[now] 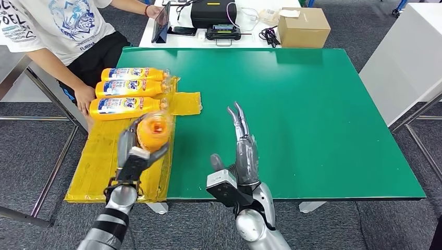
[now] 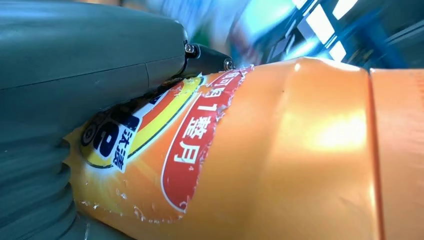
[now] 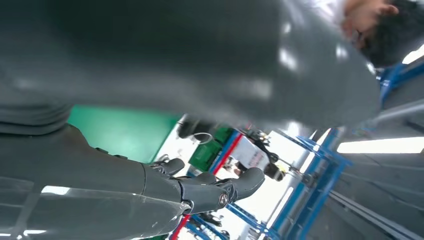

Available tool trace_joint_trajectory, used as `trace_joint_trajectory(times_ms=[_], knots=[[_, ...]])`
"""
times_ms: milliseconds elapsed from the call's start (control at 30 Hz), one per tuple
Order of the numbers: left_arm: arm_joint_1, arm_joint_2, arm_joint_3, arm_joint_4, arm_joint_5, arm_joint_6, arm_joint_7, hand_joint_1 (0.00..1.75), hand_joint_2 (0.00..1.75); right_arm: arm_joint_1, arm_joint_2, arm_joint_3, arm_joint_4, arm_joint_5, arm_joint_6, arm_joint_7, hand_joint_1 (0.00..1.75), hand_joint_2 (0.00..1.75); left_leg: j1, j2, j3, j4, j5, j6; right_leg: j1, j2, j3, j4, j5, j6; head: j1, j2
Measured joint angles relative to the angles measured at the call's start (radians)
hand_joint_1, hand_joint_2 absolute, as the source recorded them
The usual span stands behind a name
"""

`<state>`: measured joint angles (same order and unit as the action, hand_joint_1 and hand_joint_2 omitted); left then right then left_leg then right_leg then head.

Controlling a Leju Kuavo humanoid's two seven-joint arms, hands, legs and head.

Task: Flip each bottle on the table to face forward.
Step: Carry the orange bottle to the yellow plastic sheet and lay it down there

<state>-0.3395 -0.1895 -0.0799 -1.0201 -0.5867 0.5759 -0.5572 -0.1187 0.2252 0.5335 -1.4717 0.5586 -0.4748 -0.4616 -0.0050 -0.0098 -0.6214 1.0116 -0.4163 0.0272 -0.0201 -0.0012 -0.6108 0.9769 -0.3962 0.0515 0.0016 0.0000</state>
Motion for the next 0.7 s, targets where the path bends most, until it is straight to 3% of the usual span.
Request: trace_joint_trajectory(times_ms=[100, 267, 467, 700], knots=[[-0.061, 0.026, 0.003, 0.065, -0.27, 0.103, 0.057, 1.75, 1.75, -0.004, 0.0, 0.011, -0.013, -0.024, 0.005, -0.01, 0.0, 0.0, 0.0, 0.0, 0.0, 0.0, 0.0, 0.0, 0.0, 0.0, 0.0, 0.0, 0.0, 0.0, 0.0, 0.0], [-0.142, 0.065, 0.028, 0.186, -0.657, 0.118, 0.201, 1.75, 1.75, -0.016, 0.0, 0.028, -0.021, -0.056, 0.022, -0.017, 0.0, 0.0, 0.0, 0.001, 0.0, 0.0, 0.0, 0.0, 0.0, 0.0, 0.0, 0.001, 0.0, 0.0, 0.0, 0.0], [-0.221, 0.105, 0.033, 0.343, -0.837, 0.119, 0.332, 1.75, 1.75, -0.022, 0.0, 0.038, -0.021, -0.067, 0.043, -0.019, 0.0, 0.0, 0.0, 0.0, 0.0, 0.0, 0.0, 0.0, 0.0, 0.0, 0.0, 0.001, 0.0, 0.0, 0.0, 0.0], [-0.27, 0.128, 0.031, 0.479, -0.843, 0.109, 0.345, 1.75, 1.75, -0.024, 0.0, 0.049, -0.021, -0.068, 0.054, -0.019, 0.0, 0.0, 0.0, 0.0, 0.0, 0.0, 0.0, 0.0, 0.0, 0.0, 0.0, 0.0, 0.0, 0.0, 0.0, 0.0]])
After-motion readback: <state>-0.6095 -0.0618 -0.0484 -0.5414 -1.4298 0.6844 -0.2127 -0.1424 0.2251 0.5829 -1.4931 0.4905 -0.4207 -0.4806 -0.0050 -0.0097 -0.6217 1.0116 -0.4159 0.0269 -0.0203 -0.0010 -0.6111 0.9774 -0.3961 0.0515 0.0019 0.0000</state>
